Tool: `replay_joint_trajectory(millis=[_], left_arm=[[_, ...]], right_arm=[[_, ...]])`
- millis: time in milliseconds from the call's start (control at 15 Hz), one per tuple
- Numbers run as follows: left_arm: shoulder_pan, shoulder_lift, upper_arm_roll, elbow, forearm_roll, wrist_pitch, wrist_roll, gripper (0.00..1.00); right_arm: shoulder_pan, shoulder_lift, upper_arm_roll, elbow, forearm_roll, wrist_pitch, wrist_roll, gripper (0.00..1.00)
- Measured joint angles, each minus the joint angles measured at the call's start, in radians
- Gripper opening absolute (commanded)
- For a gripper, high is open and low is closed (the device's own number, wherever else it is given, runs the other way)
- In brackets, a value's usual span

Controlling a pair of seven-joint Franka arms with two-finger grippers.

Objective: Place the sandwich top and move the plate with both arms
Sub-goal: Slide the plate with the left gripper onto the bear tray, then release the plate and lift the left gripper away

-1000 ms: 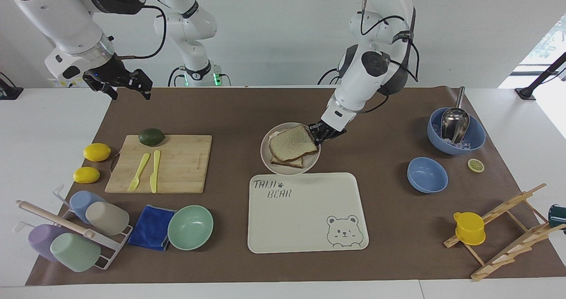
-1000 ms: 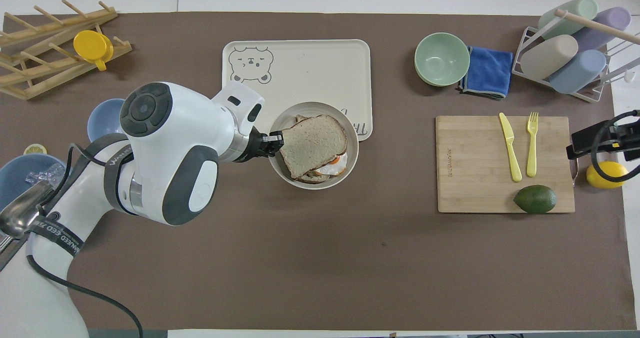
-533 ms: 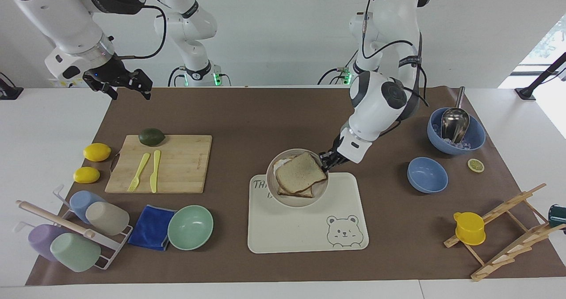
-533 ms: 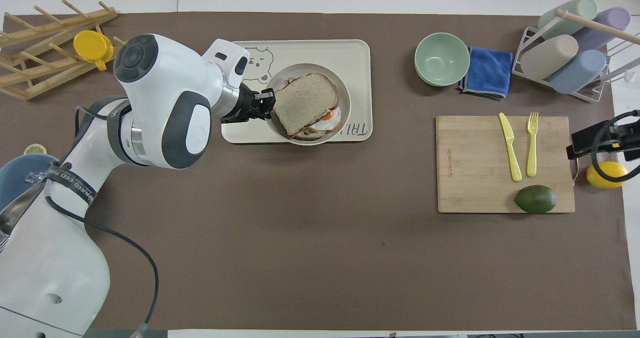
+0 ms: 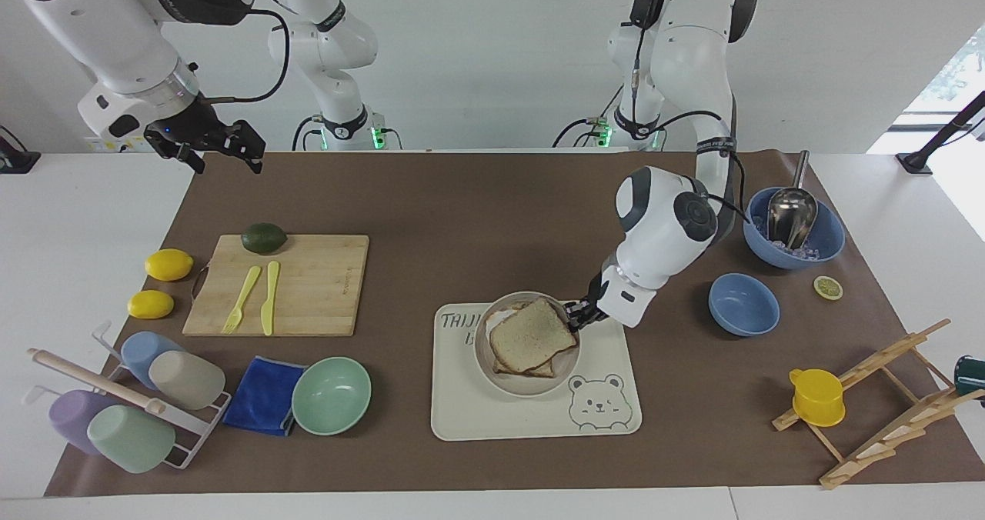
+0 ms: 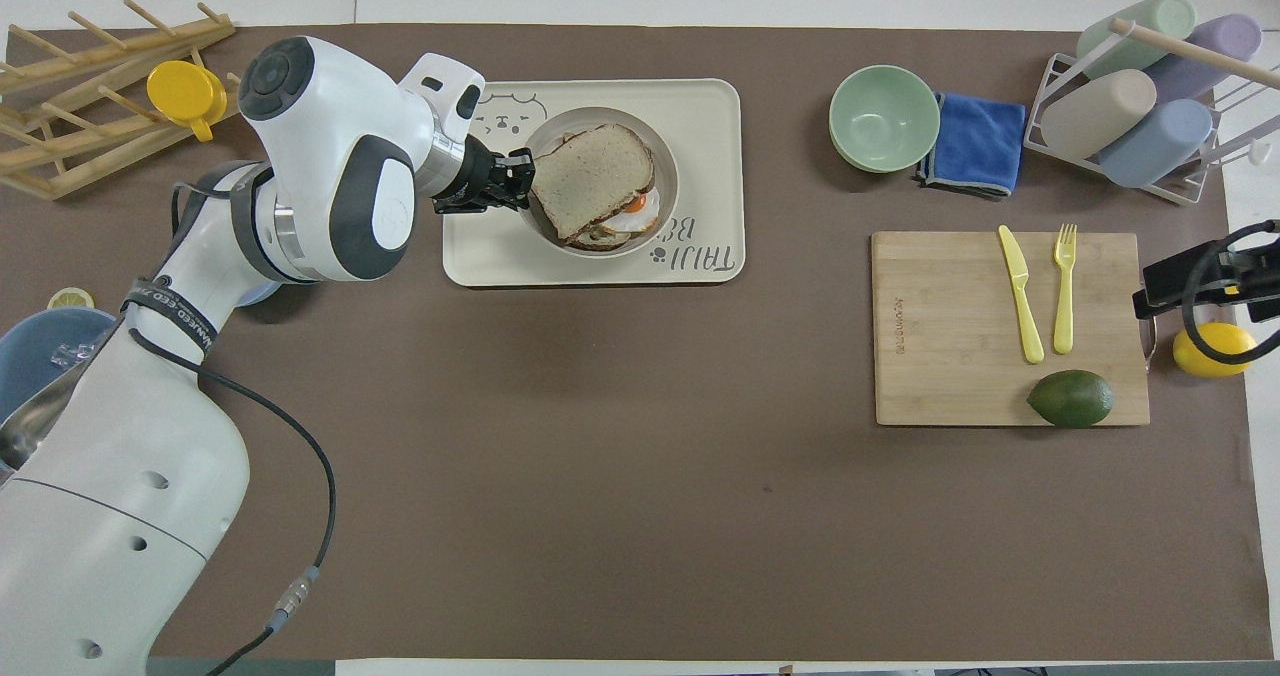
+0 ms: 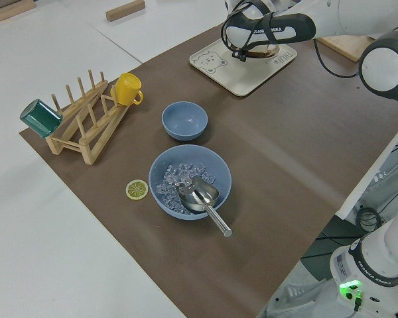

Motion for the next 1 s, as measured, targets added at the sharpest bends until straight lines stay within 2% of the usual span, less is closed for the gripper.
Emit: replay_joint_trajectory(millis=[267, 733, 800, 867, 1000], left_arm=[[0.006, 0.008, 0.001, -0.009, 0.0, 0.025, 0.097, 0.0], [0.008, 0.02, 0.0, -0.076, 0.003, 0.141, 0.133, 0.0], [0.008, 0.02, 0.0, -0.08, 0.003, 0.143, 0.134, 0.12], [0.008, 0.02, 0.0, -0.084, 0.003, 0.146, 0.14, 0.42], [0.009, 0.02, 0.001, -0.091, 0.004, 0.147, 0.159, 0.75]], right_arm=[[0.0, 0.0, 0.0, 0.0, 0.0, 0.0, 0.0, 1.0], [0.0, 0.0, 0.0, 0.0, 0.0, 0.0, 0.0, 1.0], [0.0, 0.0, 0.0, 0.0, 0.0, 0.0, 0.0, 1.0], [0.0, 0.0, 0.0, 0.0, 0.0, 0.0, 0.0, 1.0], [0.0, 0.0, 0.0, 0.0, 0.0, 0.0, 0.0, 1.0]])
